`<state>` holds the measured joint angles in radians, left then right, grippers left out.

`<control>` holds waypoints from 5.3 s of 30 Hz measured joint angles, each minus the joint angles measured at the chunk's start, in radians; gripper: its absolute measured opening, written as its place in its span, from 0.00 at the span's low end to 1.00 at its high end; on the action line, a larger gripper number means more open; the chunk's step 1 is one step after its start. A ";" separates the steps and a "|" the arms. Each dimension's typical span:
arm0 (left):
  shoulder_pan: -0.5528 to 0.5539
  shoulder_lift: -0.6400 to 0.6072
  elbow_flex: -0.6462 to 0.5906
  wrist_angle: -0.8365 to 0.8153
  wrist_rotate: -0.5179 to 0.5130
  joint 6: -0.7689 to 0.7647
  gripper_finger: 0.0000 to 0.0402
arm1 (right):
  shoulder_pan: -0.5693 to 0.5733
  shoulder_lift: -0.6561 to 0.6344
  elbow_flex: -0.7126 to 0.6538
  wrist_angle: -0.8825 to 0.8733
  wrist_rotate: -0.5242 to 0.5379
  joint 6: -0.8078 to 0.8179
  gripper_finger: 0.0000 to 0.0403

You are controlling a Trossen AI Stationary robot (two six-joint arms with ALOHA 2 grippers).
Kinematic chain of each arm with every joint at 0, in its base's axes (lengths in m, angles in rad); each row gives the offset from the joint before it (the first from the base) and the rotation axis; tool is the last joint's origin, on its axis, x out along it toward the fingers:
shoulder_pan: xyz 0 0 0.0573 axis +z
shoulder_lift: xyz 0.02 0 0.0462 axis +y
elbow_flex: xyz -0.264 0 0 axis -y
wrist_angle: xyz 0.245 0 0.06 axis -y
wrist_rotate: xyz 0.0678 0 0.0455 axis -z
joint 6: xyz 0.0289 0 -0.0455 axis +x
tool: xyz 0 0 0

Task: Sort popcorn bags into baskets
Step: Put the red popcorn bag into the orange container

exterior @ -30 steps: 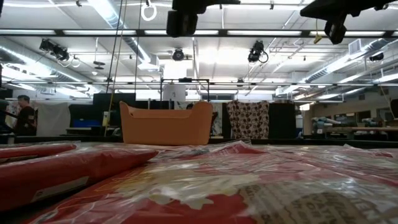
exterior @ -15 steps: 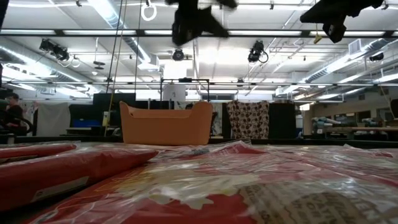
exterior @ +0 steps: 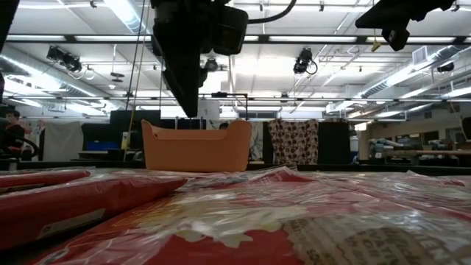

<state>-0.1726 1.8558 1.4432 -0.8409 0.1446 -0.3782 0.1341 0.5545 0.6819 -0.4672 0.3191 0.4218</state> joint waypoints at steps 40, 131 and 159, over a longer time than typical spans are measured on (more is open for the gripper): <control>0.050 0.010 -0.247 0.064 -0.106 0.195 0.48 | 0.000 0.000 -0.001 0.025 0.056 0.001 0.04; 0.222 -0.054 -0.293 0.143 -0.103 0.265 0.46 | 0.000 0.044 -0.001 0.078 0.058 -0.022 0.04; 0.128 0.059 -0.295 0.178 0.024 0.266 0.41 | 0.000 0.074 -0.001 0.088 0.053 -0.058 0.04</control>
<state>-0.0444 1.9147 1.1484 -0.6634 0.1684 -0.1123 0.1338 0.6284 0.6807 -0.3788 0.3721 0.3634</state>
